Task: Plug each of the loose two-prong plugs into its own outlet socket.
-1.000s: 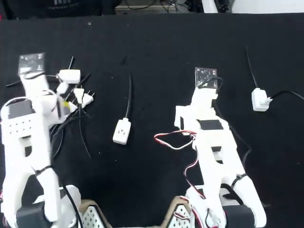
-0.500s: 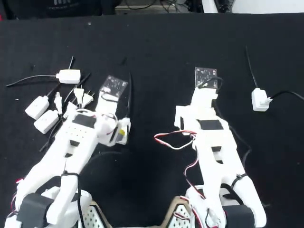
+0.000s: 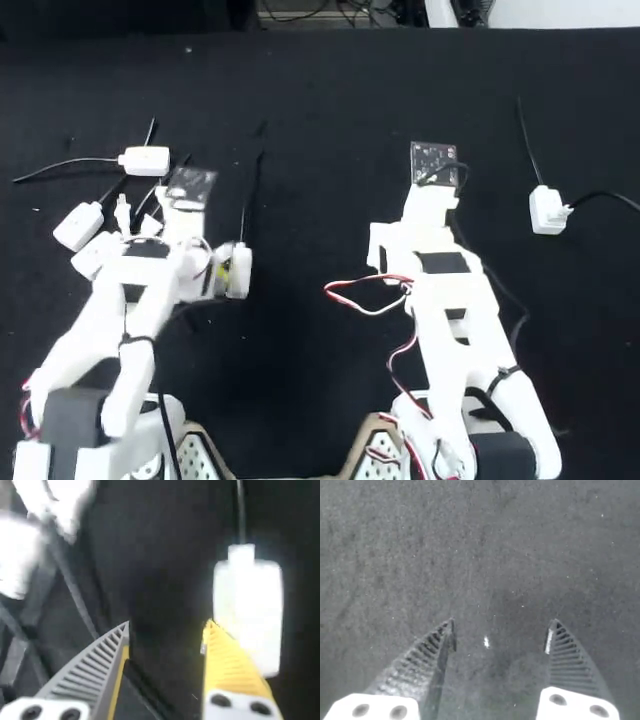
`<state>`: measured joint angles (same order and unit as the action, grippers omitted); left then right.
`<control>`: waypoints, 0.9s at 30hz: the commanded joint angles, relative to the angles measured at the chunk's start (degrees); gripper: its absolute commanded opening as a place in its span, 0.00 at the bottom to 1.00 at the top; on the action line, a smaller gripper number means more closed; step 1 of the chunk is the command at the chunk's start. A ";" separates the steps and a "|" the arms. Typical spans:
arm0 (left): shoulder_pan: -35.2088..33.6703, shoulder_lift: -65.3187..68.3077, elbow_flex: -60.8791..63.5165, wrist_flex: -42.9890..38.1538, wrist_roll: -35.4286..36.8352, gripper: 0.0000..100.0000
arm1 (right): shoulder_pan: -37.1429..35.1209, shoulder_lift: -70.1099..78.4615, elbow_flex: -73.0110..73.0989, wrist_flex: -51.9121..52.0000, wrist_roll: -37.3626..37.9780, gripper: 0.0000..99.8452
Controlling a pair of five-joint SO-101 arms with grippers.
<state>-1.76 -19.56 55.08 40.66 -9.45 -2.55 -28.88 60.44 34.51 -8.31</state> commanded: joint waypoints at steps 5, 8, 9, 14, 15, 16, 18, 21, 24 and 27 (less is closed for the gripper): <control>-6.90 -1.23 -5.49 1.32 -0.53 0.23 | 0.97 -1.98 -2.59 -1.14 -0.35 0.27; -6.46 -1.23 -11.03 7.03 -0.26 0.23 | 0.97 -1.98 -2.51 -1.14 -0.35 0.27; -5.76 -1.23 -13.58 9.49 -0.18 0.23 | 0.97 -1.98 -2.51 -1.14 -0.35 0.27; 0.04 -1.23 -27.65 25.85 -0.18 0.23 | 0.97 -1.98 -2.51 -1.14 -0.35 0.27; 1.89 -1.23 -29.85 28.57 -0.18 0.23 | 0.97 -1.98 -2.51 -1.14 -0.35 0.27; 3.91 -0.79 -31.60 30.77 -0.18 0.23 | 0.97 -1.98 -2.51 -1.14 -0.35 0.27; 7.69 -0.62 -32.48 32.62 -0.35 0.24 | 0.97 -1.98 -2.51 -1.14 -0.35 0.27; 12.18 -0.53 -28.26 30.07 -0.70 0.24 | 0.97 -1.98 -2.51 -1.14 -0.35 0.27; 13.05 -0.53 -21.32 23.21 -0.70 0.24 | 0.97 -1.98 -2.51 -1.14 -0.35 0.27; 10.86 -0.53 -15.16 16.79 -0.70 0.24 | 0.97 -1.98 -2.51 -1.14 -0.35 0.27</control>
<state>10.55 -19.74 34.33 64.66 -9.45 -2.55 -28.88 60.44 34.51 -8.31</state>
